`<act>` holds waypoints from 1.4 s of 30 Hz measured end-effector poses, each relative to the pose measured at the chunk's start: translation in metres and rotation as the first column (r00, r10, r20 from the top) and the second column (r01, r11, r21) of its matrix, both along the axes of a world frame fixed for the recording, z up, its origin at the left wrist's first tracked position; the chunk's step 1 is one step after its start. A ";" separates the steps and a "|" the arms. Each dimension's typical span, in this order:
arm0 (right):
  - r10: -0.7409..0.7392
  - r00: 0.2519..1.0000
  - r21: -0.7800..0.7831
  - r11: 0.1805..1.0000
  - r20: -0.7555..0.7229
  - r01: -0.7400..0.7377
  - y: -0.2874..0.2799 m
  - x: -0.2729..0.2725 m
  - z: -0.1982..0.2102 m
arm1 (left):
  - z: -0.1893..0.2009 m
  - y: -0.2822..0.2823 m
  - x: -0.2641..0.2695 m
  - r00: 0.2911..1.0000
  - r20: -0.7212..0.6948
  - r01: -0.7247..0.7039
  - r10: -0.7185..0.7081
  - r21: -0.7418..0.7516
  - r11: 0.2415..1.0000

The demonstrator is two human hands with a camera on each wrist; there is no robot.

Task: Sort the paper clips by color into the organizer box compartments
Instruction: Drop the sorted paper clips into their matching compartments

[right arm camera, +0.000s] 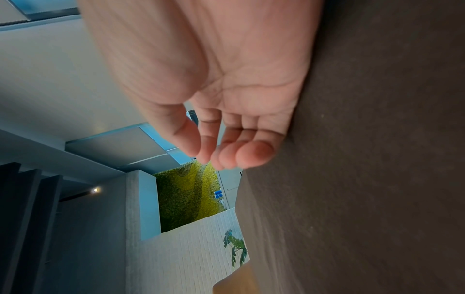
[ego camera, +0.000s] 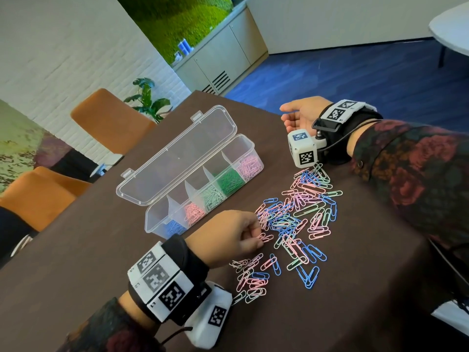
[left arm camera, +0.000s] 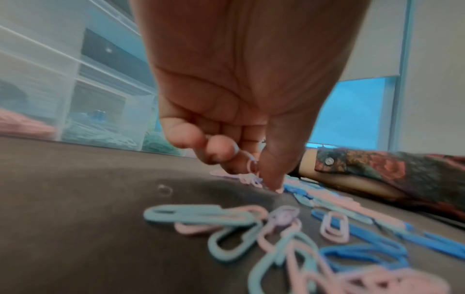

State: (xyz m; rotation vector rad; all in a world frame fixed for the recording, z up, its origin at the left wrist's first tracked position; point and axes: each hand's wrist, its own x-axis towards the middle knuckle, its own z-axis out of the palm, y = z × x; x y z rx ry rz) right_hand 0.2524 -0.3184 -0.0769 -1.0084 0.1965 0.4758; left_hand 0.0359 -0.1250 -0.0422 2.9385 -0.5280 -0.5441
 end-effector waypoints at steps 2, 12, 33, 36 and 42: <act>0.012 1.000 0.001 1.000 0.001 -0.012 0.000 0.001 -0.001 | 0.009 0.008 -0.003 0.999 0.037 -0.034 0.036 -0.039 0.999; 0.024 1.000 0.006 1.000 0.004 -0.024 0.000 0.002 -0.001 | 0.064 0.083 0.011 0.827 0.361 -0.441 0.432 -0.060 0.895; -0.008 1.000 0.028 1.000 0.010 0.008 -0.001 0.003 -0.003 | 0.031 0.036 -0.030 0.992 0.001 -0.128 0.128 -0.086 0.988; -0.001 1.000 0.036 0.999 -0.003 0.001 -0.001 0.000 -0.002 | 0.013 0.022 -0.034 0.997 -0.053 -0.067 0.064 -0.059 0.996; -0.006 1.000 0.038 0.999 -0.014 0.007 -0.001 0.001 -0.002 | 0.005 0.010 -0.026 0.996 -0.060 -0.061 0.062 0.028 0.998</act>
